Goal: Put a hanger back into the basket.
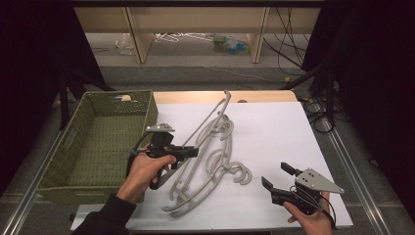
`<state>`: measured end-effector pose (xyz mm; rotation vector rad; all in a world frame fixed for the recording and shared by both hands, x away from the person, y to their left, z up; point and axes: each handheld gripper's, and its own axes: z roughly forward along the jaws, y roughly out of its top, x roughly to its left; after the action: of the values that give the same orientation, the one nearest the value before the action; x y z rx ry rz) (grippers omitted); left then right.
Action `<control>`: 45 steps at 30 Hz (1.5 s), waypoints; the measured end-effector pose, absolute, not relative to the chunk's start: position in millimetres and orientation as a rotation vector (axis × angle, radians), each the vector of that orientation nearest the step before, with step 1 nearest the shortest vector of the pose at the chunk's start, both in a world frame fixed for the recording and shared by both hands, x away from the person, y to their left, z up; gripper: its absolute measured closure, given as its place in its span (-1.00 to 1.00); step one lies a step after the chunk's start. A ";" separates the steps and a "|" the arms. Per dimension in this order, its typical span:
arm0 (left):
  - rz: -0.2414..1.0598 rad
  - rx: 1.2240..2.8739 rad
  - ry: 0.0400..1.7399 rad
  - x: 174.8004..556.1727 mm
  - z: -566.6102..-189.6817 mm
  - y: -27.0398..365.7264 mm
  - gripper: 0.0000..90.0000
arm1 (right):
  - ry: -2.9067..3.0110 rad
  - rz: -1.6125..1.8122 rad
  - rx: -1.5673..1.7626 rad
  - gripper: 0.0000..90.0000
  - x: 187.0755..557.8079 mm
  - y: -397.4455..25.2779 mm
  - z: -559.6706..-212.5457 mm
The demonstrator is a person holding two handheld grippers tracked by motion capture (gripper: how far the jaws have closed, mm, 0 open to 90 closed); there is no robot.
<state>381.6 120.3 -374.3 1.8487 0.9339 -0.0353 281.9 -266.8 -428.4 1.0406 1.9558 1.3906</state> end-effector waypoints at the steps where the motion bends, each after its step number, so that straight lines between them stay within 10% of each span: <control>1: -0.035 1.823 0.926 381.1 -368.3 123.9 0.80 | 1.965 1.392 1.049 -0.56 281.7 -266.7 -428.5; 14: 0.116 1.772 0.921 375.2 -319.0 182.7 0.80 | 1.964 1.388 1.063 -0.56 281.9 -267.5 -428.9; 45: 0.321 1.887 0.947 360.9 -342.0 332.0 0.80 | 1.988 1.374 1.057 -0.57 284.9 -264.6 -431.9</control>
<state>360.9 332.0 -342.0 1.8874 0.9470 0.3210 284.9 -264.6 -431.9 1.0569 1.9882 1.3737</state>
